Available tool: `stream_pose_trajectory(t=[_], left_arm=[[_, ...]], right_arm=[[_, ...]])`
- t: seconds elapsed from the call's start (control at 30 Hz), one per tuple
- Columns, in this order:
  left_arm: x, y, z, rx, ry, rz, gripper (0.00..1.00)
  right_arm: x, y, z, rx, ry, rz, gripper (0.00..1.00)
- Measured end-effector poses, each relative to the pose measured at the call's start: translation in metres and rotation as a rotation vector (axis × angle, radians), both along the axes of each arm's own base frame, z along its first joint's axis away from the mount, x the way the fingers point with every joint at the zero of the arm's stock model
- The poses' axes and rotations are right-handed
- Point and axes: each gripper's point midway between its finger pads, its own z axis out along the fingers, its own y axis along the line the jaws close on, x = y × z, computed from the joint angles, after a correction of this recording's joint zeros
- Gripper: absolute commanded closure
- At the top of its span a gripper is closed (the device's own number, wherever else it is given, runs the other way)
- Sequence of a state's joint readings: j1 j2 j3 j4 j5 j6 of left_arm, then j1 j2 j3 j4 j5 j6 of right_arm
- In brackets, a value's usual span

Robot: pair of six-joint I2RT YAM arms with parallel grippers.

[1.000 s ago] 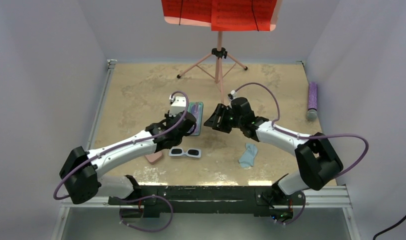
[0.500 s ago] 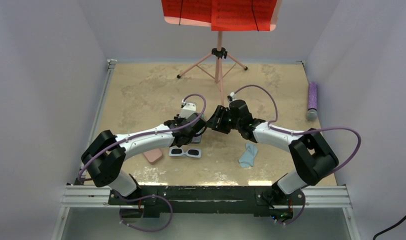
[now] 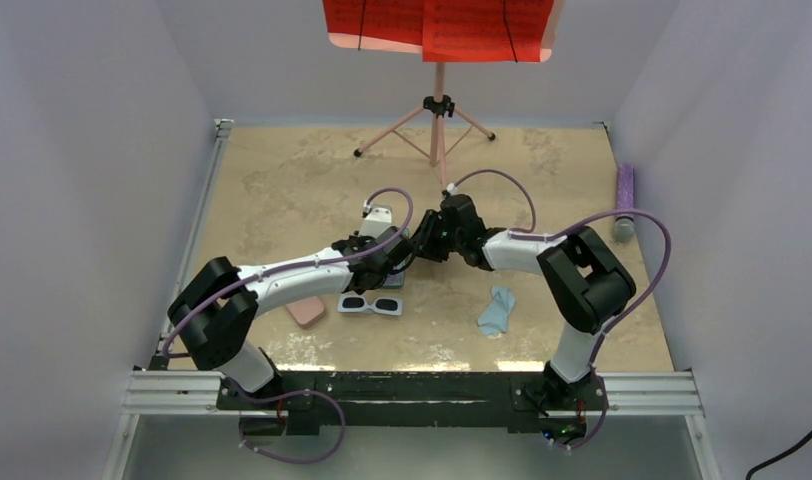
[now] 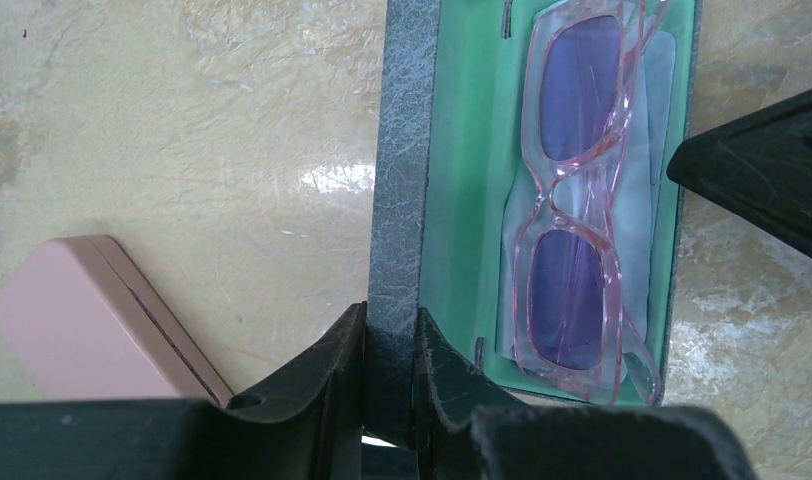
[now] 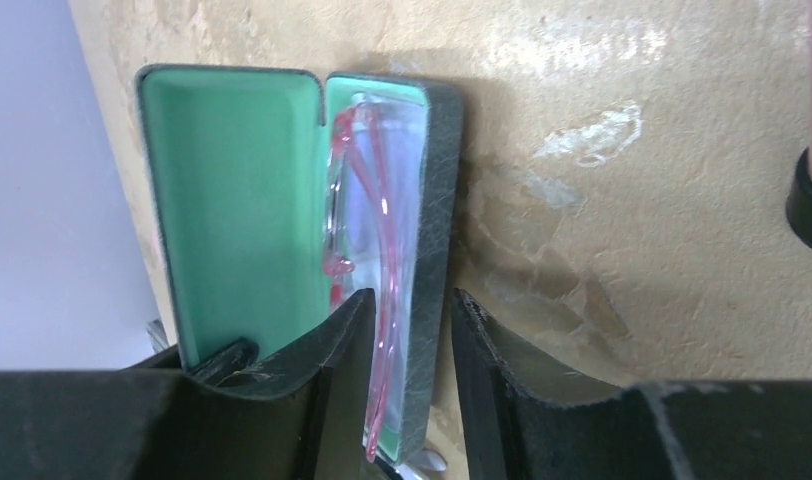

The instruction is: Organize the sunglasses

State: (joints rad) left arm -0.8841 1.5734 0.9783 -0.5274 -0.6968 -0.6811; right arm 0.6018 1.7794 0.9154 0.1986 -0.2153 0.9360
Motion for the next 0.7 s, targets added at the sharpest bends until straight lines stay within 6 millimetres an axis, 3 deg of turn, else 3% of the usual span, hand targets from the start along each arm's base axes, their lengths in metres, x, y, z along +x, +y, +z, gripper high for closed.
stream_pose_trajectory(t=[0.2,0.43,0.53,0.57,0.6,0.63,0.7], left_arm=[[-0.001,-0.002,-0.002,-0.015,0.008,0.007,1.0],[-0.003,-0.007,-0.003,-0.04,0.023,0.0,0.78],[-0.004,-0.011,-0.002,-0.067,0.032,-0.014,0.58],[-0.005,-0.015,0.0,-0.087,0.034,-0.023,0.45],[-0.005,-0.019,0.004,-0.112,0.033,-0.035,0.15],[-0.005,-0.023,0.009,-0.135,0.028,-0.05,0.02],[-0.005,-0.031,0.023,-0.2,0.011,-0.073,0.0]], right_arm=[[0.004,-0.001,-0.012,-0.023,0.023,-0.021,0.66],[0.005,0.002,-0.027,-0.028,0.059,-0.025,0.78],[0.005,0.002,-0.029,-0.026,0.069,-0.033,0.79],[0.005,0.002,-0.029,-0.026,0.069,-0.034,0.79],[0.005,0.002,-0.03,-0.027,0.069,-0.035,0.78],[0.005,0.002,-0.03,-0.028,0.07,-0.035,0.79],[0.005,0.002,-0.03,-0.028,0.07,-0.035,0.79]])
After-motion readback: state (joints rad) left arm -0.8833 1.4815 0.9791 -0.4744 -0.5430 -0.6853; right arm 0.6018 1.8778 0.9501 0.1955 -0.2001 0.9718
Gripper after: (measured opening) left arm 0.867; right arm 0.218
